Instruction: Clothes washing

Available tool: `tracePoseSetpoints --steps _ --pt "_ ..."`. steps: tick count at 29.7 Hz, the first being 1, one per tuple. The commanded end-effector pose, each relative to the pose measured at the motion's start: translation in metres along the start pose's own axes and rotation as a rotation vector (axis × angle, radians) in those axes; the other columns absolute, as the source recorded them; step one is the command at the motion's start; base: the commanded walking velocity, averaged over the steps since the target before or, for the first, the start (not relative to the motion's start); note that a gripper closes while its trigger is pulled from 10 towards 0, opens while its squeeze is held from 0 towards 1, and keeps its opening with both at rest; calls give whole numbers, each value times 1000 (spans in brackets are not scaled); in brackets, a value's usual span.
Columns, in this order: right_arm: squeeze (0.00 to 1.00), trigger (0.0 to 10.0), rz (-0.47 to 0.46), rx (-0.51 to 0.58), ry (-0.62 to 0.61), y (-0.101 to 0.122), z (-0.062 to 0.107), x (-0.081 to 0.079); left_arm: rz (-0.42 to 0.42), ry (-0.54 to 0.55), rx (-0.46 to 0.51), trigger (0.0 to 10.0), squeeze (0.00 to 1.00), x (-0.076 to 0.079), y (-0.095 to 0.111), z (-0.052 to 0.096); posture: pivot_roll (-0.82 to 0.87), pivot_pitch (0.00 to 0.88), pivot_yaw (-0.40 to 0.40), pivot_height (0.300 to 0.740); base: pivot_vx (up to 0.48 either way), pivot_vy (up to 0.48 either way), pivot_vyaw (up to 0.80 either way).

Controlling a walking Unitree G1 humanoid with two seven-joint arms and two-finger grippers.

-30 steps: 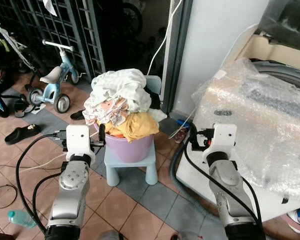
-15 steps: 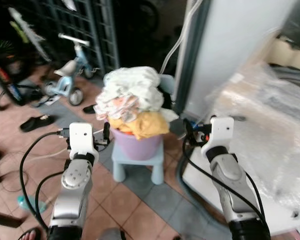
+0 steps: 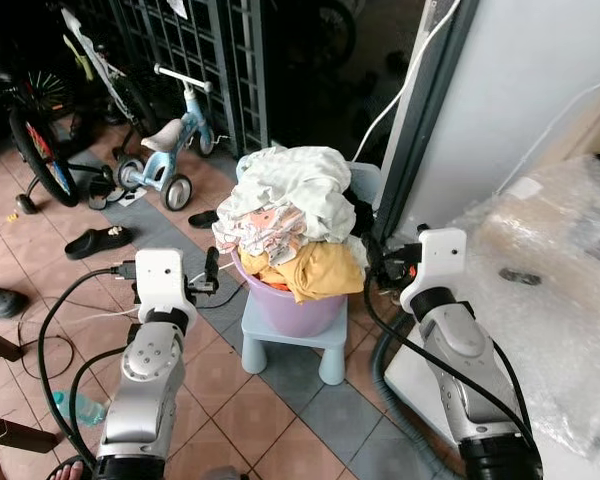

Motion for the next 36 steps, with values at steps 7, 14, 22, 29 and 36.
tracePoseSetpoints --steps 7,14,22,29,36 --pt "0 10000 28 -24 -20 -5 4 10 12 -36 10 10000 0 13 6 -2 -37 0 13 740 371 303 0" --pt "0 10000 52 -38 11 -9 4 6 35 -31 -9 10000 0 13 3 -2 -36 0 11 740 95 416 0" --pt "0 10000 58 -60 18 -14 3 7 28 -24 -12 10000 0 14 3 -2 -24 0 5 740 0 57 0" --pt "0 10000 66 -133 57 -27 -3 -2 20 -26 -21 10000 0 15 4 4 10 0 -10 740 0 0 0" --pt "0 10000 80 -201 40 -40 -18 -4 5 -10 -51 10000 0 10 0 18 72 0 -40 740 0 0 0"
Point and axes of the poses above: a point about 5 cm out from each wrist's last joint towards the gripper, its own z axis pointing back from the gripper into the wrist, its own y axis along the axis of the wrist's last joint, x = y × z, the point moved 5 cm from there along -z, pointing out of the wrist towards the gripper, and after that the axes turned 8 degrees about -z, right-handed, at the moved point
